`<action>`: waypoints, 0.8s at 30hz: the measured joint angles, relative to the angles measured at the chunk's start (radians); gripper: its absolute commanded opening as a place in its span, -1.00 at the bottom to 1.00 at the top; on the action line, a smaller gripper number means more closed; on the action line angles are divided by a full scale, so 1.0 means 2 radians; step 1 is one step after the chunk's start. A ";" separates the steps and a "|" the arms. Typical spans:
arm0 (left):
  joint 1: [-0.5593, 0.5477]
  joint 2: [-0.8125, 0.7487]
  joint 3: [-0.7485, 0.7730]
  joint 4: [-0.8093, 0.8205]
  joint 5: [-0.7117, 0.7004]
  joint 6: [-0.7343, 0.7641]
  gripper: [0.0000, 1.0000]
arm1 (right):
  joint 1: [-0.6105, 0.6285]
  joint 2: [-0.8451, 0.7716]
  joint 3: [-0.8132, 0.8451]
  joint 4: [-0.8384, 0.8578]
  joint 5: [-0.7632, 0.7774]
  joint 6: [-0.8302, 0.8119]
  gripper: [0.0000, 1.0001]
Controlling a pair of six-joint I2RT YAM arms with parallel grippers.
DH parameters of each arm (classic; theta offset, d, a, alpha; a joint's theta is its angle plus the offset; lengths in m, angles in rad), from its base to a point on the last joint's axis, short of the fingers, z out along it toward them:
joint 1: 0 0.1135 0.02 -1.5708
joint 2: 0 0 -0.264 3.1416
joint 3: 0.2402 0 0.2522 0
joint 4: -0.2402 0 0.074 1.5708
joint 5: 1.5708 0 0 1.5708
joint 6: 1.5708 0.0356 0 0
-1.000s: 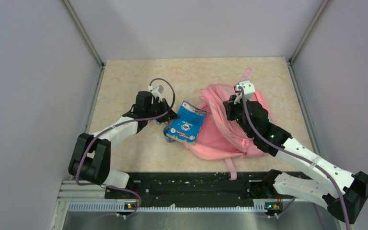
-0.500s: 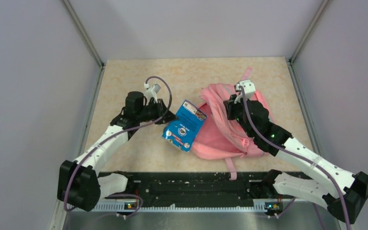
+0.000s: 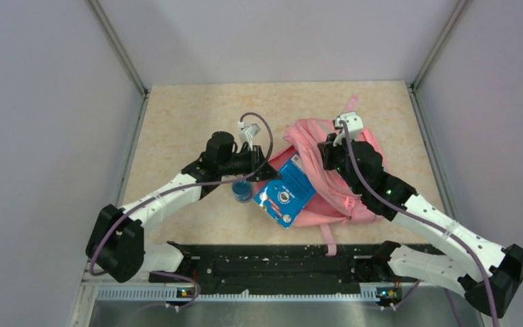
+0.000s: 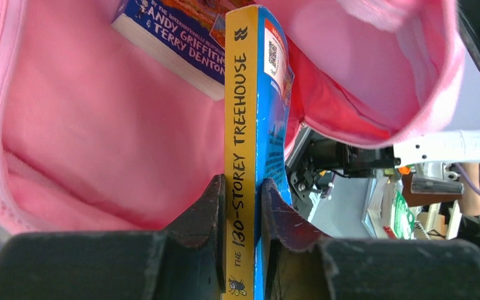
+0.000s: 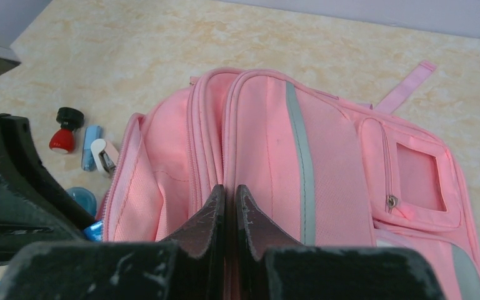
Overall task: Pack the student bag
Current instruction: Place the book in the student bag.
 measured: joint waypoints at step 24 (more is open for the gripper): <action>-0.076 0.263 0.130 0.134 -0.161 -0.059 -0.12 | 0.000 0.013 0.001 0.000 0.002 0.004 -1.00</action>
